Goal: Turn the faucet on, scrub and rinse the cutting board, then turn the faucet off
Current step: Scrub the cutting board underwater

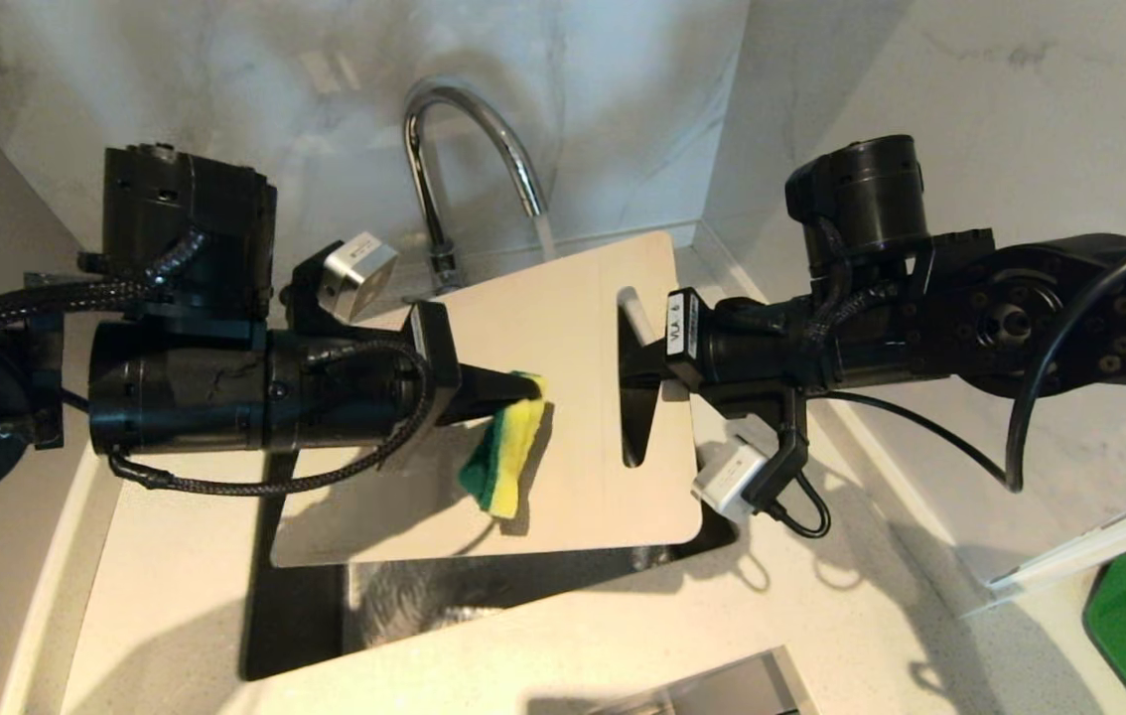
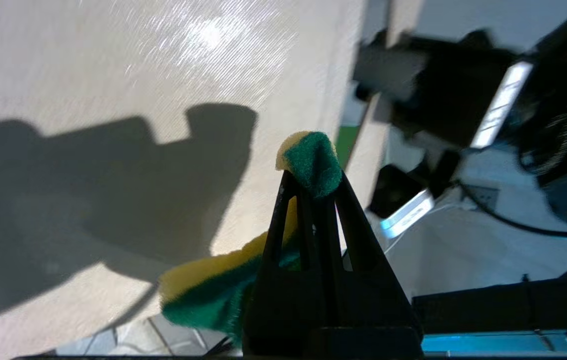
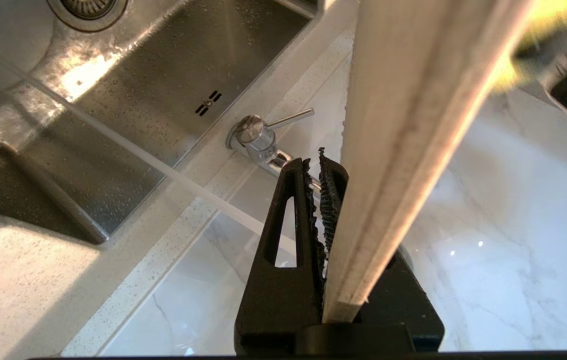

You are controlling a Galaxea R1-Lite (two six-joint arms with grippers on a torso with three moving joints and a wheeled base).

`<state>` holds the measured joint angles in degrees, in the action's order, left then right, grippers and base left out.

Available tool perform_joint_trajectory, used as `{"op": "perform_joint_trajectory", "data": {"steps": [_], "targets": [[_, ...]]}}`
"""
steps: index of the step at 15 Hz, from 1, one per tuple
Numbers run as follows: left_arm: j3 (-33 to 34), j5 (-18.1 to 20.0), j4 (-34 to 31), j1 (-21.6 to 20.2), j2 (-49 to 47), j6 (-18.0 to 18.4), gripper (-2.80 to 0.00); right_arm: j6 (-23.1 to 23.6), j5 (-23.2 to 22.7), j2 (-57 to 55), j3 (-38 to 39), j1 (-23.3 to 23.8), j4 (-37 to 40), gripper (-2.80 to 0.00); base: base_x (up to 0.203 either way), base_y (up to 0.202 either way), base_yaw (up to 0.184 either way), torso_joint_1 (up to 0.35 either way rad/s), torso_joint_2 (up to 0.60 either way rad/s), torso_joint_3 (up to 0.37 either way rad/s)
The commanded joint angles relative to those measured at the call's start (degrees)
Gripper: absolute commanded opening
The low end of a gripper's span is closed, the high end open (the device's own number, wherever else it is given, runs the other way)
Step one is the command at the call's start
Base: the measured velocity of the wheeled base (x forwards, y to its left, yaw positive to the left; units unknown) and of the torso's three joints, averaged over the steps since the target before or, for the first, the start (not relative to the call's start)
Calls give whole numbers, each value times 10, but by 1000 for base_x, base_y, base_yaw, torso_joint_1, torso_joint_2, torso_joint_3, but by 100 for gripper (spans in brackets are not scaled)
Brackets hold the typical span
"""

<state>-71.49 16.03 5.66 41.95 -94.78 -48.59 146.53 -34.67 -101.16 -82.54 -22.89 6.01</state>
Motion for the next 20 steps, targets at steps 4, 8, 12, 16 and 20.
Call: {"op": "perform_joint_trajectory", "data": {"steps": [4,8,12,16,20], "targets": [[42,-2,5,-14,-34,2,-280,-2,-1,0,0,0,1,-280,0,0,0,0,0,0],[78,-23,51,-38,-44,3,-280,-4,-1,1,2,0,-9,-280,0,0,0,0,0,0],[131,-23,81,-71,-34,2,-280,-9,-1,3,5,0,-14,-280,0,0,0,0,0,0],[191,-4,118,-138,-13,-1,-280,-9,-1,3,5,0,-15,-280,0,0,0,0,0,0],[245,41,159,-220,-11,1,-280,-9,-1,3,5,0,-15,-280,0,0,0,0,0,0]]}}
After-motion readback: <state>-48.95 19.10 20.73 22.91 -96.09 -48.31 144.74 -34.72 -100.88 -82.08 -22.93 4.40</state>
